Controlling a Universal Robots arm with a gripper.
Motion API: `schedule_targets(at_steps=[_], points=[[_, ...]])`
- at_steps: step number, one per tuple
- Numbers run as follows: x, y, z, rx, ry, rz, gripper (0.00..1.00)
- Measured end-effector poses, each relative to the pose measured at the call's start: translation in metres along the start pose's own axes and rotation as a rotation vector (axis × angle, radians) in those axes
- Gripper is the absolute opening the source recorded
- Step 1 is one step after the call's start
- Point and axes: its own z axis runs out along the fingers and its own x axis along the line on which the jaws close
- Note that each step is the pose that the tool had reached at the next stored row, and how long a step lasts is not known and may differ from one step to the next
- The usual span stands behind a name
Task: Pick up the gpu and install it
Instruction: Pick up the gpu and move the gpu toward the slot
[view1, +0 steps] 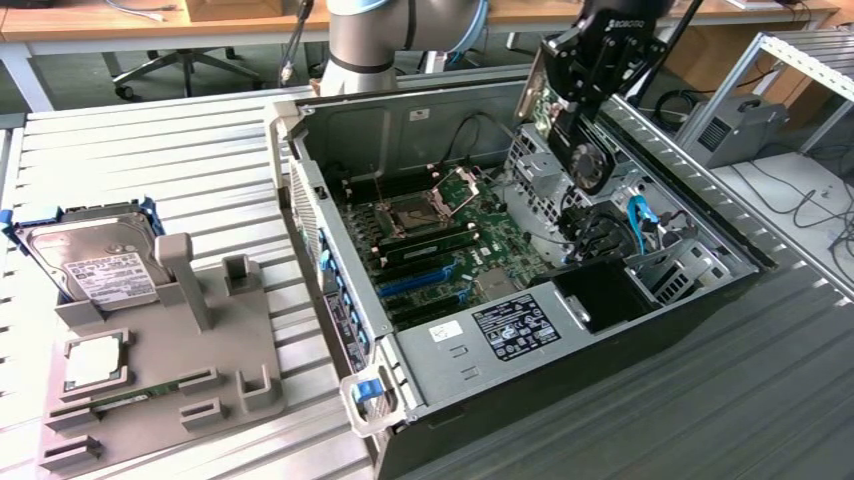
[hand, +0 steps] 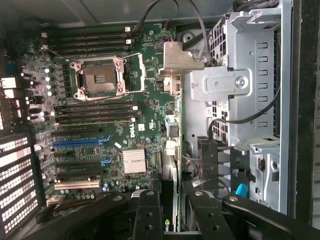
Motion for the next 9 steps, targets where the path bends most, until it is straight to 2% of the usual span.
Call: schedule_targets(at_steps=[9], points=[[0.0033, -0.0001, 0.0032, -0.0001, 0.0000, 0.000, 0.26]])
